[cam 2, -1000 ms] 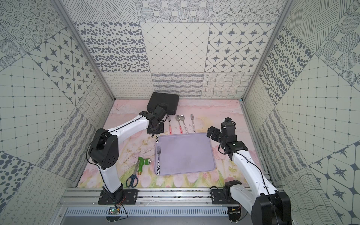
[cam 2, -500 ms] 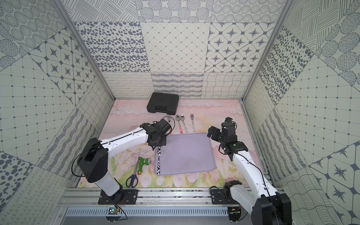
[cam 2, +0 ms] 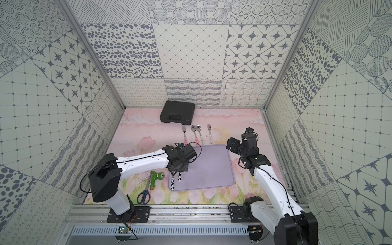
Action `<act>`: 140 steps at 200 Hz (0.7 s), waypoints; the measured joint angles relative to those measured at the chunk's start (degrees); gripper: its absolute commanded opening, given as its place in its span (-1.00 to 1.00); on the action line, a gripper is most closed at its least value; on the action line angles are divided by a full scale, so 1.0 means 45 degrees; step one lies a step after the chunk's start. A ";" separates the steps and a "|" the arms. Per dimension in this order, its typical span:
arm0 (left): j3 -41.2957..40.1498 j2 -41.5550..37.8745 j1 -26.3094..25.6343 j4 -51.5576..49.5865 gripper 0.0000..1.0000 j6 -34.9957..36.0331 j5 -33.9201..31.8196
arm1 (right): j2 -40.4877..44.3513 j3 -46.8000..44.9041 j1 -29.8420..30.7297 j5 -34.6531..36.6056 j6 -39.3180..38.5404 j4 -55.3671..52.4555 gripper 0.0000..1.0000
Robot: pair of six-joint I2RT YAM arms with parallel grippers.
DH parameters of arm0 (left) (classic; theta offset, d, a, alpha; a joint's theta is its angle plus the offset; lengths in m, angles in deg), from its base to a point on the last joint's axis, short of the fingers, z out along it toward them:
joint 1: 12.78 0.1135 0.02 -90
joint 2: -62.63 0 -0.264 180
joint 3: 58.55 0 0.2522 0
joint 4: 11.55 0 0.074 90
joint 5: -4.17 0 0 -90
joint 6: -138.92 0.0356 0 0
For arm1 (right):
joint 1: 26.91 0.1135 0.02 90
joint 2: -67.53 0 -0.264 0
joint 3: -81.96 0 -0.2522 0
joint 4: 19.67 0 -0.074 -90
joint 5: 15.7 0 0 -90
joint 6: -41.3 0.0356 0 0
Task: Set the spoon and fork side by side
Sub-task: Place the spoon on the tray.
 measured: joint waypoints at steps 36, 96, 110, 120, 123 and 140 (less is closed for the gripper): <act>-0.0282 0.0078 -0.0583 0.0024 -1.00 -0.0714 -0.0204 | 0.0000 0.0000 0.0000 0.0005 0.0000 -0.0034 0.94; -0.0840 0.0393 -0.0913 0.0355 -1.00 -0.1472 -0.0243 | 0.0000 -0.0005 0.0000 0.0010 0.0000 -0.0034 0.94; -0.0986 0.0393 -0.0928 0.0423 -1.00 -0.1598 -0.0243 | 0.0000 -0.0005 0.0000 0.0010 0.0000 -0.0039 0.94; -0.1103 0.0393 -0.0928 0.0495 -1.00 -0.1661 -0.0238 | 0.0000 -0.0005 0.0000 0.0005 0.0000 -0.0039 0.94; -0.1127 0.0393 -0.0928 0.0510 -1.00 -0.1676 -0.0243 | 0.0000 -0.0005 0.0000 0.0010 0.0000 -0.0039 0.94; -0.1307 0.0393 -0.0933 0.0622 -1.00 -0.1768 -0.0233 | 0.0000 -0.0005 0.0000 0.0005 0.0000 -0.0039 0.94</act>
